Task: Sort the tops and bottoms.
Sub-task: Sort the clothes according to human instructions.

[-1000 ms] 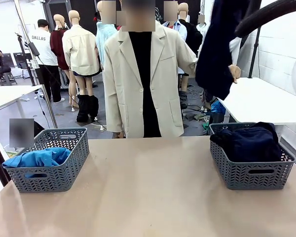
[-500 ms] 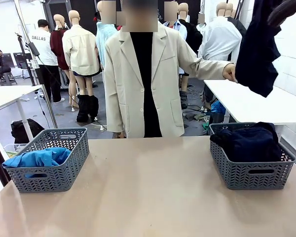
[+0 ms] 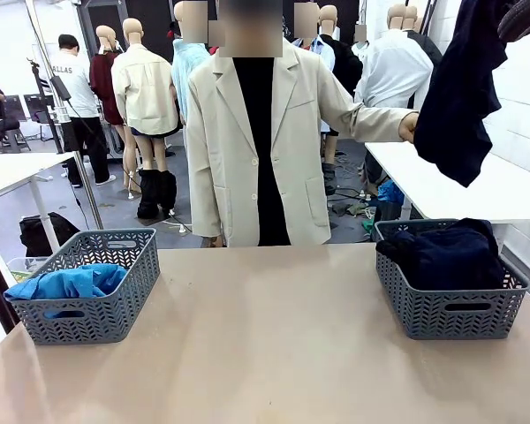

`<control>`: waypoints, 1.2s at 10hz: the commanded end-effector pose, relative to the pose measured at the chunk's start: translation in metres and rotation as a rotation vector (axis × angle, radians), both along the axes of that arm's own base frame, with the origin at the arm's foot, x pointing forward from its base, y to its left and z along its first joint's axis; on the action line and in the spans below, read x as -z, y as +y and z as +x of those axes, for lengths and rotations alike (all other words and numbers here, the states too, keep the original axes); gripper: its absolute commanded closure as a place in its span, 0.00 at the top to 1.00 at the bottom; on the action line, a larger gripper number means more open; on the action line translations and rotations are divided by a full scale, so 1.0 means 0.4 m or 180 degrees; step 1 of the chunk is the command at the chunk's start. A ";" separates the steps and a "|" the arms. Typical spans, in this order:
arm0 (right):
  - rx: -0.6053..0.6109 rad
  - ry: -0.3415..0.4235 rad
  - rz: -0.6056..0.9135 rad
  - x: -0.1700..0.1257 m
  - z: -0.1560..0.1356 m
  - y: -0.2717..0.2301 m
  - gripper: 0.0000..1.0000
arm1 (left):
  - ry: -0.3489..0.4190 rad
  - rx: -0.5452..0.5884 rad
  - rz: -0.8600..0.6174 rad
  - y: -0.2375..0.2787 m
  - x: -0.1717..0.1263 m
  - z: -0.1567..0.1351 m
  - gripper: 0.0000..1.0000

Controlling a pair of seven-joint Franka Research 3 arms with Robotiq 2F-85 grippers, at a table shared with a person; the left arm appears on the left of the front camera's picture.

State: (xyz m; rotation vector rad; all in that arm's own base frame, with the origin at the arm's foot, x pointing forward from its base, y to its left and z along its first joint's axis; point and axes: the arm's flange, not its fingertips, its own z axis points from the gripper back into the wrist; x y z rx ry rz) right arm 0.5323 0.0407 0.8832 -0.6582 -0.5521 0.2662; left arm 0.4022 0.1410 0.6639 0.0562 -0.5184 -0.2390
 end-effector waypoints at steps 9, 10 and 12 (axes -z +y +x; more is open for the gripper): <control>-0.0143 0.1175 0.0732 0.354 -0.131 -0.061 0.00 | 0.0028 -0.0028 -0.0028 0.000 -0.007 0.001 1.00; -0.0331 0.1235 0.0937 0.404 -0.124 -0.070 0.00 | 0.0028 -0.0028 -0.0028 0.000 -0.007 0.001 1.00; -0.0563 0.1278 0.1378 0.485 -0.106 -0.067 0.00 | 0.0028 -0.0028 -0.0028 0.000 -0.007 0.001 1.00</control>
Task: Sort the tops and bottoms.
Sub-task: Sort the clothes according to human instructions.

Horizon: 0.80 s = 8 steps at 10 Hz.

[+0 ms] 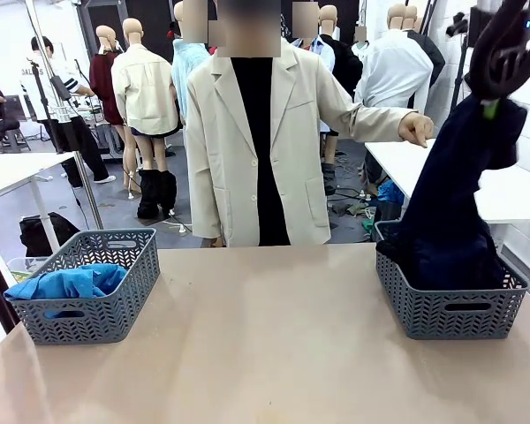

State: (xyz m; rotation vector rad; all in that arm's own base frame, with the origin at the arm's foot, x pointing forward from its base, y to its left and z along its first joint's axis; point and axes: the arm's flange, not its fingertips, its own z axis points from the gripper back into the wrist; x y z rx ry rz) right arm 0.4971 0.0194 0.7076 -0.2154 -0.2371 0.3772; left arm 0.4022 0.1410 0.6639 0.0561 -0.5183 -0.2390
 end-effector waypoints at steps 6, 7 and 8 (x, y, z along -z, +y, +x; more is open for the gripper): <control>-0.0008 0.0697 0.0212 0.365 0.049 -0.011 0.00 | 0.0028 -0.0028 -0.0028 -0.001 -0.007 0.001 1.00; 0.0085 0.0762 0.0178 0.409 0.041 -0.028 0.00 | 0.0028 -0.0028 -0.0028 -0.001 -0.007 0.001 1.00; 0.0056 0.0790 0.0245 0.444 0.032 -0.038 0.00 | 0.0028 -0.0028 -0.0028 -0.001 -0.007 0.001 1.00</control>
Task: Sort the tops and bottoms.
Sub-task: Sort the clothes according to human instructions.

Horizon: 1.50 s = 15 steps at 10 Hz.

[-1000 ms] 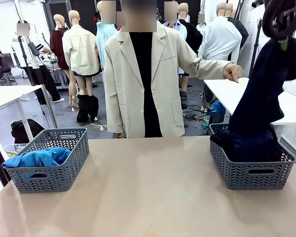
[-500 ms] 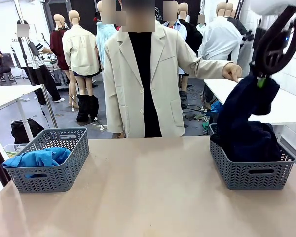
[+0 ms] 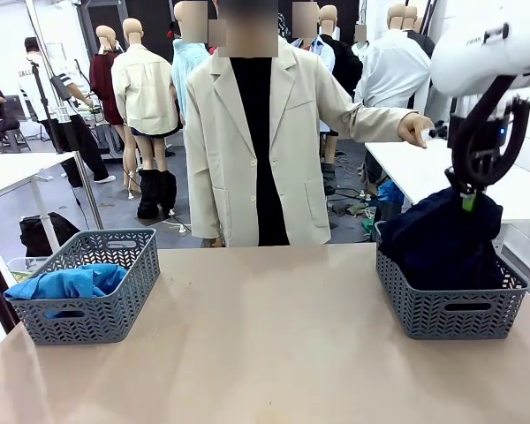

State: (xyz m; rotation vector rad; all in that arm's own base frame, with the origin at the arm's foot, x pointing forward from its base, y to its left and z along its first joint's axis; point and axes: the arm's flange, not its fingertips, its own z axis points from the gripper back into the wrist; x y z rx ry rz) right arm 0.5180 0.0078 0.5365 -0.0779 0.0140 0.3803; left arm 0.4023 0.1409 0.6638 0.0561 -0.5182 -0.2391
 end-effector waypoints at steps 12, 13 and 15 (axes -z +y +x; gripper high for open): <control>-0.0036 -0.0719 0.0014 -0.253 0.010 0.003 1.00 | 0.0027 -0.0028 -0.0028 0.000 -0.007 0.001 1.00; -0.0041 -0.0828 0.0047 -0.294 0.013 0.004 1.00 | 0.0027 -0.0028 -0.0028 0.000 -0.007 0.001 1.00; -0.0058 -0.1000 0.0095 -0.350 0.025 0.012 1.00 | 0.0027 -0.0028 -0.0028 0.000 -0.007 0.001 1.00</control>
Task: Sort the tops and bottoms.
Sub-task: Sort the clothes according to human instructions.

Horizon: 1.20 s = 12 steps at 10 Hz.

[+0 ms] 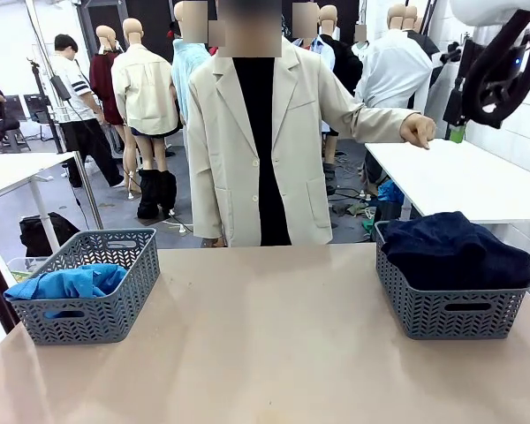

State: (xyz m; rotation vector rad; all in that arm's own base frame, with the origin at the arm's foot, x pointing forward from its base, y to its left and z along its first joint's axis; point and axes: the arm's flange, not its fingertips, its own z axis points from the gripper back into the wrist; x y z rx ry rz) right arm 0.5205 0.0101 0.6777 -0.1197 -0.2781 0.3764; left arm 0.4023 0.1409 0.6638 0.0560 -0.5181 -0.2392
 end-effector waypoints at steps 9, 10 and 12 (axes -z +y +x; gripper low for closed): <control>-0.0007 -0.0061 0.0001 -0.017 0.004 0.003 1.00 | 0.0027 -0.0029 -0.0028 0.000 -0.007 0.001 1.00; -0.0007 -0.0061 0.0001 -0.017 0.004 0.003 1.00 | 0.0027 -0.0029 -0.0028 0.000 -0.007 0.001 1.00; -0.0007 -0.0061 0.0001 -0.017 0.004 0.003 1.00 | 0.0027 -0.0029 -0.0028 0.000 -0.007 0.001 1.00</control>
